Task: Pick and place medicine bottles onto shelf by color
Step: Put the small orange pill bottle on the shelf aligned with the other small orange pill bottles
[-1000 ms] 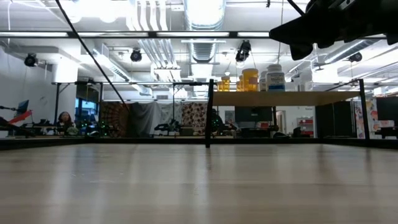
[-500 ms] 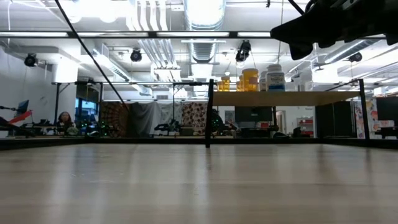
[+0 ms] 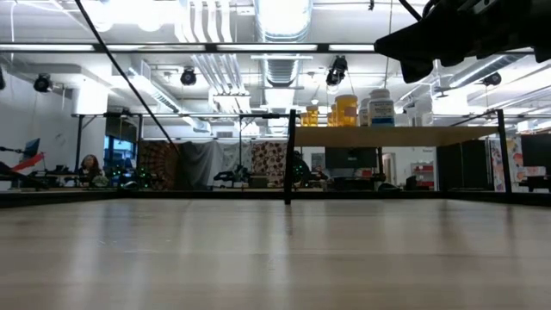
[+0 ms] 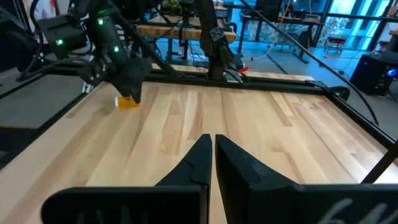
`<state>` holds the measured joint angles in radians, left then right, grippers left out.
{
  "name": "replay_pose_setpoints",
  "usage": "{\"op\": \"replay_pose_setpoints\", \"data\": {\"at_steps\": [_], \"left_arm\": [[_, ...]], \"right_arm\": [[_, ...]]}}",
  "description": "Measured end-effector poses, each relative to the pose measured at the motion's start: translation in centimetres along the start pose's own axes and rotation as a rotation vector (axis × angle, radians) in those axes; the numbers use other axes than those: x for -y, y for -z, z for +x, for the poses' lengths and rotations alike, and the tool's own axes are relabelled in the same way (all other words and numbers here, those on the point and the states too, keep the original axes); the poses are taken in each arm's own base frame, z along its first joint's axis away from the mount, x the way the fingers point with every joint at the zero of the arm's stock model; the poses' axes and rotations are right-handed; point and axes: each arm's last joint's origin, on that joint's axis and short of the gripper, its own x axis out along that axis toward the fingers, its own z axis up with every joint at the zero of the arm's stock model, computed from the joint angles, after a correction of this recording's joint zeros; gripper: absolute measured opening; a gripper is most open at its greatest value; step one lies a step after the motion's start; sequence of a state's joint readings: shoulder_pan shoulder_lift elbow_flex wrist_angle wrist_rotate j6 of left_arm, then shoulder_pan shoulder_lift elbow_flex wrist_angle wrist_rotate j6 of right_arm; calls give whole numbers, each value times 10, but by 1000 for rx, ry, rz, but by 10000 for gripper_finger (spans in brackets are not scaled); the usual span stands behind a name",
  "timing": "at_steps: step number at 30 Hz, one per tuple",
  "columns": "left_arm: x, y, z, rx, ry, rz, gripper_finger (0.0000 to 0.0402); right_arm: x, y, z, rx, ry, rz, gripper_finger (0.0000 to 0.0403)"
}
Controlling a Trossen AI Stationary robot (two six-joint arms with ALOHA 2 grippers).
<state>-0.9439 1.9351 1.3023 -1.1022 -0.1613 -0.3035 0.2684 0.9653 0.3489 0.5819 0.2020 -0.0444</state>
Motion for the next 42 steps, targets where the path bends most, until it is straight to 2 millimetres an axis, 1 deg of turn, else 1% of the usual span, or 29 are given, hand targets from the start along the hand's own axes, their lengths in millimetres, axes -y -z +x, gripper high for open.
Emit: {"op": "replay_pose_setpoints", "data": {"at_steps": [3,7,10,15,18,22,25,29,33,35,38,42], "left_arm": [[1,-2,5,-17,10,23,205],[1,-4,7,-15,27,10,198],[0,-4,6,-3,34,-27,174],[1,-6,4,16,49,-44,114],[1,-7,4,21,51,-49,86],[0,-7,1,44,43,-129,71],[-4,-6,-6,83,-8,-248,69],[-12,-2,-17,223,-110,-449,68],[-24,5,-18,410,-211,-666,67],[-32,6,-17,522,-251,-755,67],[-50,8,-12,674,-295,-855,67],[-79,11,0,840,-319,-897,67]], "right_arm": [[0,0,0,0,0,0,11],[0,0,0,0,0,0,11],[0,0,0,0,0,0,11],[0,0,0,0,0,-1,11],[0,0,0,0,0,0,11],[0,0,0,0,0,0,11],[0,0,0,0,0,5,11],[0,-1,0,10,0,53,11],[0,-13,3,36,-3,76,11],[-2,-18,8,41,-35,71,17],[-5,-20,19,17,-53,62,43],[-9,-19,41,-27,-52,56,100]]}}
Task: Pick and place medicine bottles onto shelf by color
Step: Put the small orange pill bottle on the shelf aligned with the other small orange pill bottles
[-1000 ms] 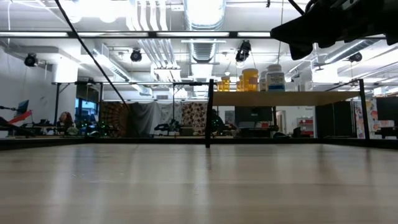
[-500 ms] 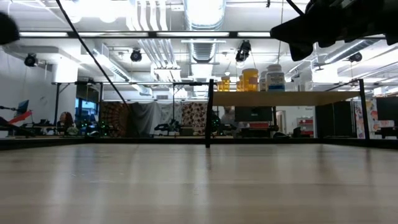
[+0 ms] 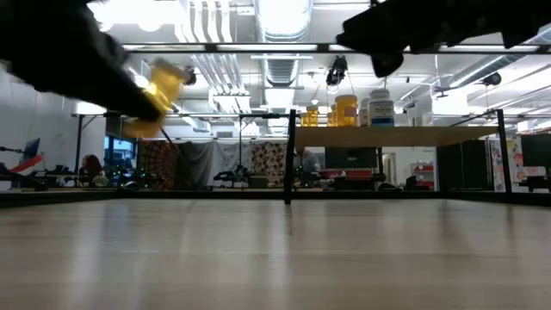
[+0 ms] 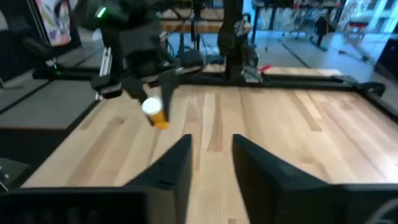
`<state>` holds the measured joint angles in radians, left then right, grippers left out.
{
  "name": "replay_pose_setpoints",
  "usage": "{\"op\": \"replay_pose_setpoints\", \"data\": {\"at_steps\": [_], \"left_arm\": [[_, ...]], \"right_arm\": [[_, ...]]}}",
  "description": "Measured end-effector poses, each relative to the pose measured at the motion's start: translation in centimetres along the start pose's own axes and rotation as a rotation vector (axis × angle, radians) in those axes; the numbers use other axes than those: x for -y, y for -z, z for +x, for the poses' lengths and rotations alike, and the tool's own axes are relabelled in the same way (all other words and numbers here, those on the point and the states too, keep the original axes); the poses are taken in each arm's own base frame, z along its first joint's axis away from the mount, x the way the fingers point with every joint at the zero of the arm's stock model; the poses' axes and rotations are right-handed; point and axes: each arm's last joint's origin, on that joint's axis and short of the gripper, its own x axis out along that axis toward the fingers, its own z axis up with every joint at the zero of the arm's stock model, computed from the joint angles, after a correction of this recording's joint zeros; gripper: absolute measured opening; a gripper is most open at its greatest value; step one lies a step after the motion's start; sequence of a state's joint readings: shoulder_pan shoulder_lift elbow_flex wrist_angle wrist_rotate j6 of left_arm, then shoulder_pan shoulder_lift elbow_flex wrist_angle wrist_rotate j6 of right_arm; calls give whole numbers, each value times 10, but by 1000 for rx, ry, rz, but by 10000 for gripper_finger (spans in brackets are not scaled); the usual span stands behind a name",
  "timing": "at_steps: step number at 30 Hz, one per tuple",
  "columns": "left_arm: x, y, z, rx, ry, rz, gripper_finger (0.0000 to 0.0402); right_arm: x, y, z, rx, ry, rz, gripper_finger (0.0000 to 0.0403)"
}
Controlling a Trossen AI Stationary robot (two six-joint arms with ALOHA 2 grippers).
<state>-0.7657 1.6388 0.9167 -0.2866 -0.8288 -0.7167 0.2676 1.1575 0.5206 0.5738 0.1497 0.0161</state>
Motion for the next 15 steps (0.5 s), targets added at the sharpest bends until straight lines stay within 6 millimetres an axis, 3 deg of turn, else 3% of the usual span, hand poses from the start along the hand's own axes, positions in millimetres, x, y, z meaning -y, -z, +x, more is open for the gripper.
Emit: {"op": "replay_pose_setpoints", "data": {"at_steps": [7,11,15], "left_arm": [[-63,-9,38,295,160,-92,67],[-110,-15,53,478,314,-180,67],[-148,-20,68,543,359,-192,67]], "right_arm": [[1,-7,29,-85,27,0,212],[16,-21,40,-60,83,56,257],[38,-32,58,-34,157,139,284]]}}
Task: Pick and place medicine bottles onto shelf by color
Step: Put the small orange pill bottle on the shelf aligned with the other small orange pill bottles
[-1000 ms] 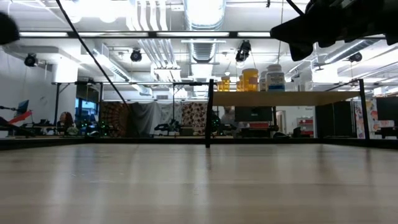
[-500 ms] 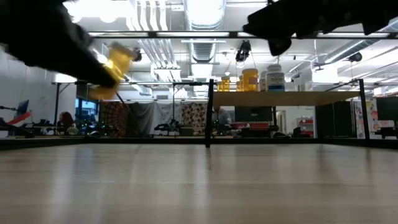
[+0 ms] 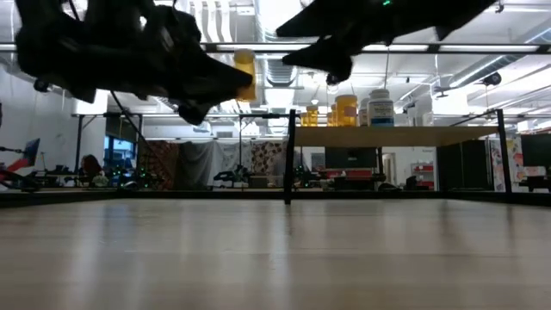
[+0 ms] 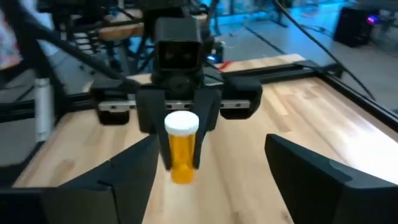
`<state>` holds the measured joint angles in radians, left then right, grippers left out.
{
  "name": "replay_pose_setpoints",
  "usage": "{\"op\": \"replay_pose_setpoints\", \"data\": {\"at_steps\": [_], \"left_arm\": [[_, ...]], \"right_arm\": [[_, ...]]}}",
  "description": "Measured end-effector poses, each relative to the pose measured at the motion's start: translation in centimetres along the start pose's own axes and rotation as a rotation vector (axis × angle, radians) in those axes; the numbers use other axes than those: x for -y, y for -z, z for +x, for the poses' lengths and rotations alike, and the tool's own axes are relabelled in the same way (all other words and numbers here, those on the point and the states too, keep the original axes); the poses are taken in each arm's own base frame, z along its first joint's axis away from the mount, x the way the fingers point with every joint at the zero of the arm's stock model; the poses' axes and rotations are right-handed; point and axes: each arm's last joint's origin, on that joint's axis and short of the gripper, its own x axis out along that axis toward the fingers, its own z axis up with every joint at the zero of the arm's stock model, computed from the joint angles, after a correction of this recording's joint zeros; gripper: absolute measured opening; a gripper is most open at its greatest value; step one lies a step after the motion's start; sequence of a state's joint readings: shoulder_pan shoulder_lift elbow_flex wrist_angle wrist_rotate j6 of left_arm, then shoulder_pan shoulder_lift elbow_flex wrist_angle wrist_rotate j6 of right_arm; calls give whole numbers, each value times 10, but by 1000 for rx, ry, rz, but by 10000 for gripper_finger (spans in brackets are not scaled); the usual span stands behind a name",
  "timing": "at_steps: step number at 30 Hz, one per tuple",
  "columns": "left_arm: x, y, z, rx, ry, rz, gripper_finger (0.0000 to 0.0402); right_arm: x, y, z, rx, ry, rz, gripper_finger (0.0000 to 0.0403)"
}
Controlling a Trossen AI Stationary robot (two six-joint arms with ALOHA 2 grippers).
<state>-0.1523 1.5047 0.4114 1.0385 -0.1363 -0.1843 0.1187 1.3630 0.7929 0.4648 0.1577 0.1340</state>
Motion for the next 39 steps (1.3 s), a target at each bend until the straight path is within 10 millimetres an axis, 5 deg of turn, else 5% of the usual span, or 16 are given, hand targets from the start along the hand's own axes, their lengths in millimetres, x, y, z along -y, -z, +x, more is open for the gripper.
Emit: {"op": "replay_pose_setpoints", "data": {"at_steps": [6,12,25,39], "left_arm": [[-44,-14,5,28,-27,25,67],[-65,-19,4,33,-47,22,67],[-66,-19,4,31,-26,25,67],[-66,-19,3,31,-26,25,67]], "right_arm": [[19,-9,33,2,67,19,291],[37,-12,50,-19,119,28,279],[44,-17,74,-22,141,27,238],[42,-22,66,-24,96,32,114]]}}
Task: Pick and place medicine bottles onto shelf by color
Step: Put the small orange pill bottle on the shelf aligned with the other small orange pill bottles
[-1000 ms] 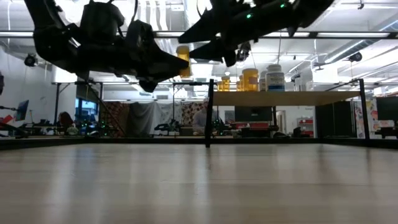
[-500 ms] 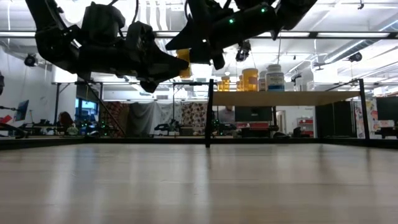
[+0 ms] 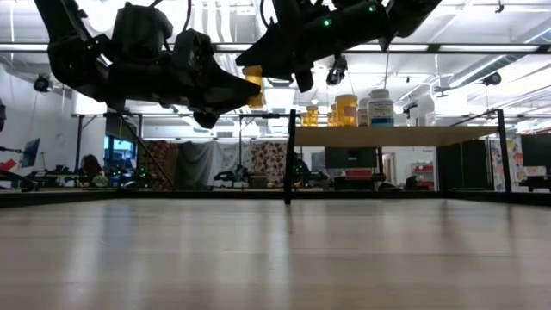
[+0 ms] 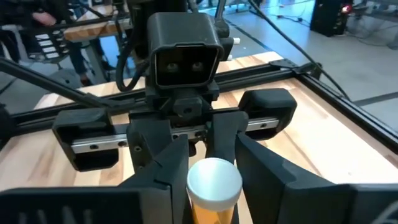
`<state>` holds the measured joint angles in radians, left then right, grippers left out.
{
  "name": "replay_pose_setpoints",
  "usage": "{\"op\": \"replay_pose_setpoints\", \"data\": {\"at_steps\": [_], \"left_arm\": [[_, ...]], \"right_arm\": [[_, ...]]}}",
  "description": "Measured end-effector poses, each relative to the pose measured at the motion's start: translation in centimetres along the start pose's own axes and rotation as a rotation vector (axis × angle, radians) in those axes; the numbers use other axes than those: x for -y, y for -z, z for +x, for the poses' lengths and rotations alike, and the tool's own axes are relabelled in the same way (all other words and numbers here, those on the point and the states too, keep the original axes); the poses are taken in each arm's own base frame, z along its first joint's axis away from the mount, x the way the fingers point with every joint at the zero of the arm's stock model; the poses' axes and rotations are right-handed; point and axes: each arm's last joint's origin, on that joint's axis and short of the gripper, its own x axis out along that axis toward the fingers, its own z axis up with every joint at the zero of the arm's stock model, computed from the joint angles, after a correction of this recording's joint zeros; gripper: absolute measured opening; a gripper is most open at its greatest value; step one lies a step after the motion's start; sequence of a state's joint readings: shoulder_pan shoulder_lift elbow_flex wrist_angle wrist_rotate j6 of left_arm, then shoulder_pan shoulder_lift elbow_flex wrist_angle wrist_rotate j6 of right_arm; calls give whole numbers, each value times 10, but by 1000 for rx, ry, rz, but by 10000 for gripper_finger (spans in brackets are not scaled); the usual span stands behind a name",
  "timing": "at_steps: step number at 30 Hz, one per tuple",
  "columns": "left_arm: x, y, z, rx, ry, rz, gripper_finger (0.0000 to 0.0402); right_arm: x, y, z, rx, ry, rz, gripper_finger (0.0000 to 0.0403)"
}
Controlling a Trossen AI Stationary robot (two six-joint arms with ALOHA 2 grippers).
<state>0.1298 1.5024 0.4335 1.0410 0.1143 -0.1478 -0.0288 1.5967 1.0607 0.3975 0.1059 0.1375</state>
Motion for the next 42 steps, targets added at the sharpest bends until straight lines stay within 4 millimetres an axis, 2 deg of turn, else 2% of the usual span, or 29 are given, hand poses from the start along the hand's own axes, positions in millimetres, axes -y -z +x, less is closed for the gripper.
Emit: {"op": "replay_pose_setpoints", "data": {"at_steps": [4,11,20,33,36,42], "left_arm": [[0,1,0,-6,0,-1,67],[0,1,0,-8,6,-2,67],[0,1,0,-7,7,-1,92],[0,1,0,-6,9,-4,97],[0,0,0,-1,10,-14,110],[0,-1,-1,6,10,-30,159]], "right_arm": [[0,2,0,-8,-14,5,102],[0,3,1,-15,-30,19,114],[0,3,0,-16,-33,7,101],[-1,4,0,-17,-34,0,104],[-1,4,0,-21,-34,-3,104],[-1,5,0,-26,-40,-25,104]]}}
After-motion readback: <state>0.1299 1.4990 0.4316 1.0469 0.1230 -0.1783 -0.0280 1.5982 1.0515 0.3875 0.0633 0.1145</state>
